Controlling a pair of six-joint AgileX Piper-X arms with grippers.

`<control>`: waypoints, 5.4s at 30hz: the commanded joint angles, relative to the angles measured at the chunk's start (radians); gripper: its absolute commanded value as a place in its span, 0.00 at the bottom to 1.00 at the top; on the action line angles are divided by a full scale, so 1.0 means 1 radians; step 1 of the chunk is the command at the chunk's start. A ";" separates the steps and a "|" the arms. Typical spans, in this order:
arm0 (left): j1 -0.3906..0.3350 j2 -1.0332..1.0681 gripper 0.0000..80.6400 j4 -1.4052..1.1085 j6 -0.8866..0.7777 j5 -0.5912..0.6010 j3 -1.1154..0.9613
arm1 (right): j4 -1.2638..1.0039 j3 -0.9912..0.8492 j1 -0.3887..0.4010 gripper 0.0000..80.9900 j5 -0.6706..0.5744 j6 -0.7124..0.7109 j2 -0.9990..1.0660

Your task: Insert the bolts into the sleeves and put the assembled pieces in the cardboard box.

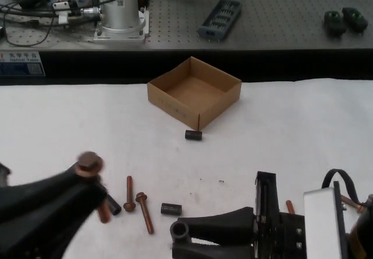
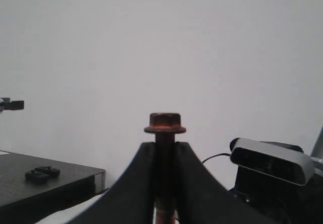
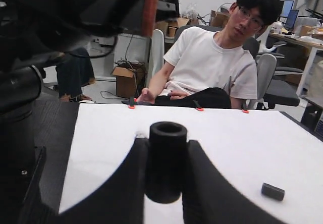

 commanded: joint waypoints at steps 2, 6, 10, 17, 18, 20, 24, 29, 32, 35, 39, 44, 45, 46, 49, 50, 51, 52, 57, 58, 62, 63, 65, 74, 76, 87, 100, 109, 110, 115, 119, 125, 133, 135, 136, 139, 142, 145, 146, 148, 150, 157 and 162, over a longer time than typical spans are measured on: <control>-0.057 0.165 0.01 -0.211 -0.014 0.015 -0.014 | -0.077 -0.002 0.002 0.07 0.008 0.072 0.002; -0.090 0.299 0.01 -0.362 -0.020 0.025 -0.014 | -0.064 -0.002 0.002 0.07 -0.013 0.085 0.002; -0.109 0.386 0.01 -0.436 -0.054 0.058 -0.014 | -0.041 -0.002 0.002 0.07 -0.025 0.085 0.004; -0.127 0.426 0.01 -0.469 -0.057 0.065 -0.043 | -0.039 -0.004 0.002 0.07 -0.059 0.085 0.031; -0.127 0.426 0.01 -0.469 -0.057 0.065 -0.047 | -0.039 -0.004 0.002 0.07 -0.059 0.085 0.034; -0.127 0.426 0.01 -0.469 -0.057 0.065 -0.054 | -0.039 -0.007 0.002 0.07 -0.059 0.085 0.037; -0.137 0.426 0.01 -0.469 -0.057 0.065 -0.060 | -0.053 -0.006 0.002 0.07 -0.059 0.086 0.037; -0.159 0.426 0.01 -0.460 -0.023 0.042 -0.060 | -0.078 -0.006 0.000 0.07 -0.059 0.090 0.037; -0.160 0.426 0.01 -0.454 -0.009 0.029 -0.062 | -0.071 -0.017 0.000 0.07 -0.059 0.090 0.041; -0.160 0.426 0.01 -0.454 0.009 0.008 -0.062 | -0.070 -0.026 -0.020 0.07 -0.059 0.090 0.053; -0.160 0.428 0.01 -0.426 0.057 -0.034 -0.094 | -0.062 -0.039 -0.061 0.07 -0.059 0.090 0.066; -0.152 0.431 0.01 -0.275 0.093 -0.043 -0.203 | -0.061 -0.055 -0.116 0.07 -0.111 0.106 0.066; -0.152 0.433 0.01 -0.232 0.108 -0.043 -0.229 | -0.061 -0.062 -0.129 0.07 -0.111 0.106 0.066; -0.152 0.434 0.01 -0.197 0.129 -0.043 -0.252 | -0.061 -0.067 -0.141 0.07 -0.111 0.106 0.066; -0.143 0.442 0.01 -0.139 0.172 -0.043 -0.299 | -0.061 -0.084 -0.195 0.07 -0.143 0.106 0.066; -0.132 0.451 0.01 -0.137 0.172 -0.043 -0.309 | -0.059 -0.090 -0.215 0.07 -0.161 0.106 0.066; -0.118 0.463 0.01 -0.138 0.167 -0.043 -0.317 | -0.059 -0.097 -0.233 0.07 -0.176 0.106 0.066; -0.105 0.480 0.01 -0.141 0.151 -0.043 -0.323 | -0.052 -0.103 -0.250 0.07 -0.187 0.106 0.066; -0.044 0.590 0.01 -0.226 0.110 -0.041 -0.329 | -0.023 -0.130 -0.307 0.07 -0.238 0.103 0.066; -0.037 0.622 0.01 -0.263 0.088 -0.041 -0.329 | -0.019 -0.133 -0.313 0.07 -0.243 0.096 0.066; -0.012 0.740 0.01 -0.422 0.011 -0.041 -0.338 | -0.001 -0.146 -0.314 0.07 -0.238 0.060 0.081; -0.007 0.766 0.01 -0.455 -0.011 -0.041 -0.345 | -0.001 -0.154 -0.314 0.07 -0.238 0.060 0.097; 0.000 0.822 0.01 -0.469 -0.038 -0.041 -0.366 | -0.001 -0.170 -0.314 0.07 -0.238 0.060 0.145; 0.010 0.868 0.01 -0.469 -0.034 -0.002 -0.391 | -0.054 -0.224 -0.314 0.07 -0.280 0.060 0.331; 0.010 0.868 0.01 -0.469 -0.034 -0.002 -0.391 | -0.071 -0.225 -0.316 0.07 -0.276 0.060 0.350; 0.010 0.886 0.01 -0.469 -0.134 -0.093 -0.384 | -0.129 -0.225 -0.319 0.07 -0.241 0.051 0.368; 0.021 0.899 0.01 -0.469 -0.163 0.025 -0.384 | -0.139 -0.225 -0.319 0.07 -0.281 0.064 0.368; 0.021 0.899 0.01 -0.469 -0.162 0.051 -0.384 | -0.171 -0.225 -0.319 0.07 -0.279 0.072 0.368; 0.021 0.899 0.01 -0.469 -0.162 0.061 -0.384 | -0.174 -0.225 -0.319 0.07 -0.279 0.075 0.368; 0.016 0.899 0.01 -0.469 -0.168 0.072 -0.384 | -0.189 -0.225 -0.319 0.07 -0.276 0.090 0.368; 0.016 0.899 0.01 -0.469 -0.176 0.085 -0.384 | -0.189 -0.225 -0.319 0.07 -0.276 0.090 0.368; 0.016 0.899 0.01 -0.469 -0.178 0.087 -0.384 | -0.189 -0.225 -0.319 0.07 -0.276 0.090 0.368; -0.002 0.921 0.01 -0.469 -0.169 0.087 -0.386 | -0.195 -0.225 -0.319 0.07 -0.276 0.113 0.368; -0.002 0.928 0.01 -0.469 -0.169 0.087 -0.390 | -0.188 -0.225 -0.319 0.07 -0.279 0.113 0.368; -0.002 0.929 0.01 -0.469 -0.169 0.087 -0.389 | -0.188 -0.225 -0.322 0.07 -0.279 0.113 0.368; -0.002 0.929 0.01 -0.469 -0.169 0.087 -0.389 | -0.188 -0.225 -0.324 0.07 -0.284 0.113 0.368; -0.002 0.929 0.01 -0.469 -0.169 0.087 -0.389 | -0.188 -0.225 -0.327 0.07 -0.280 0.113 0.368; -0.002 0.929 0.01 -0.469 -0.161 0.092 -0.389 | -0.188 -0.225 -0.330 0.07 -0.275 0.113 0.368; -0.002 0.929 0.01 -0.469 -0.161 0.091 -0.389 | -0.188 -0.225 -0.331 0.07 -0.275 0.113 0.368; -0.002 0.929 0.01 -0.469 -0.161 0.091 -0.389 | -0.188 -0.225 -0.331 0.07 -0.275 0.113 0.368; -0.002 0.929 0.01 -0.469 -0.161 0.091 -0.389 | -0.188 -0.225 -0.331 0.07 -0.275 0.113 0.368; -0.002 0.929 0.01 -0.469 -0.161 0.091 -0.389 | -0.188 -0.225 -0.331 0.07 -0.275 0.113 0.368; -0.002 0.927 0.01 -0.469 -0.161 0.089 -0.393 | -0.188 -0.225 -0.331 0.07 -0.275 0.113 0.368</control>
